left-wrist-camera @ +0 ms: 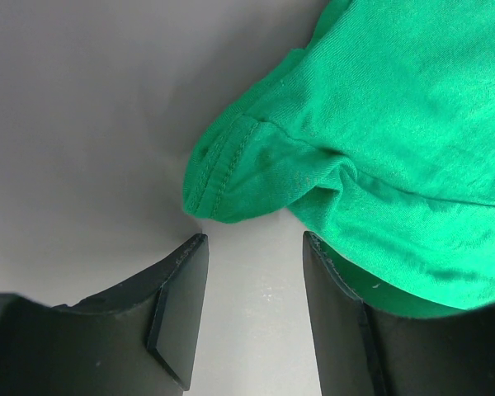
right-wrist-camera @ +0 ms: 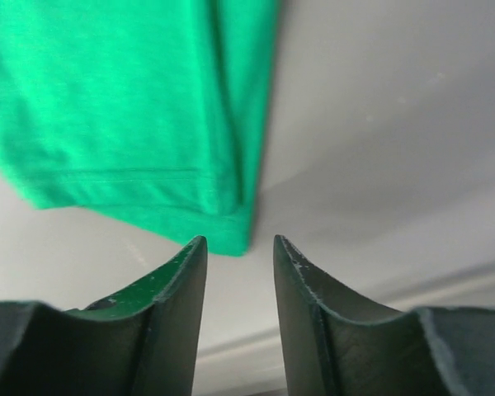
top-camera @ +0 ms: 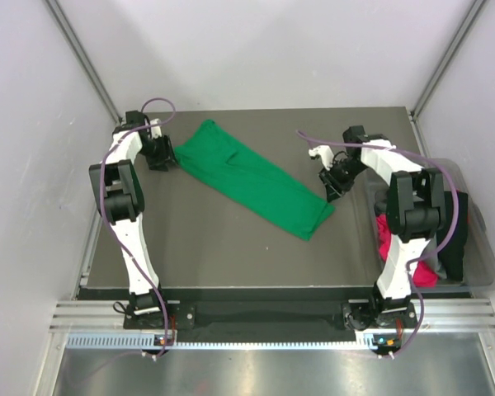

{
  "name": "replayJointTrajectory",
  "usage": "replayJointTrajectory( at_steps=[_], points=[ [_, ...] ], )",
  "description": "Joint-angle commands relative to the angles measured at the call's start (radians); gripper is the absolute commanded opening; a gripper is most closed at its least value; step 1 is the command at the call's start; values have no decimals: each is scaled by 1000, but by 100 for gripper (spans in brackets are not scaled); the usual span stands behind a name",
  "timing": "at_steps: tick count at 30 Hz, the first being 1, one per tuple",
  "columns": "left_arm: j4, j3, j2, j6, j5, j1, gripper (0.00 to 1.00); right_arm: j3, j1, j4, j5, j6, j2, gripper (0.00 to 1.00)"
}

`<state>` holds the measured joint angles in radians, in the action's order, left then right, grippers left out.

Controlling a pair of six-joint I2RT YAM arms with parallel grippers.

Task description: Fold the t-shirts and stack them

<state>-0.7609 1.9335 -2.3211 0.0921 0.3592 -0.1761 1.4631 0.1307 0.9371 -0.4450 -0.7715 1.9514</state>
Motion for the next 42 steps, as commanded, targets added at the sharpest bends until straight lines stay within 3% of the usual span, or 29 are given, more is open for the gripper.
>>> replayJointTrajectory(
  at_steps=[1,7,14,17,21,22,34,40,42],
  points=[
    [-3,-25,-3,-9,-12,-5,55,57,6,61,-130,-38,9,40],
    [-2,-33,2,-14,-11,-5,55,108,15,86,-141,-37,72,43],
    [3,-34,5,-20,-23,-5,55,138,23,86,-129,-15,152,41],
    [-2,-21,-3,-23,-32,-8,55,132,29,86,-113,-9,161,28],
    [-5,4,-26,-23,-32,-10,55,97,32,83,-87,6,150,2],
    [-5,19,-33,-23,-32,-8,55,68,32,72,-84,12,130,0],
    [-20,327,-205,17,-32,-8,54,-193,116,89,-101,5,-69,5],
    [-11,374,-241,12,-36,-7,52,-230,236,77,-127,35,-94,6],
    [-3,378,-251,5,-17,-6,46,-227,263,72,-142,52,-94,6]
  ],
)
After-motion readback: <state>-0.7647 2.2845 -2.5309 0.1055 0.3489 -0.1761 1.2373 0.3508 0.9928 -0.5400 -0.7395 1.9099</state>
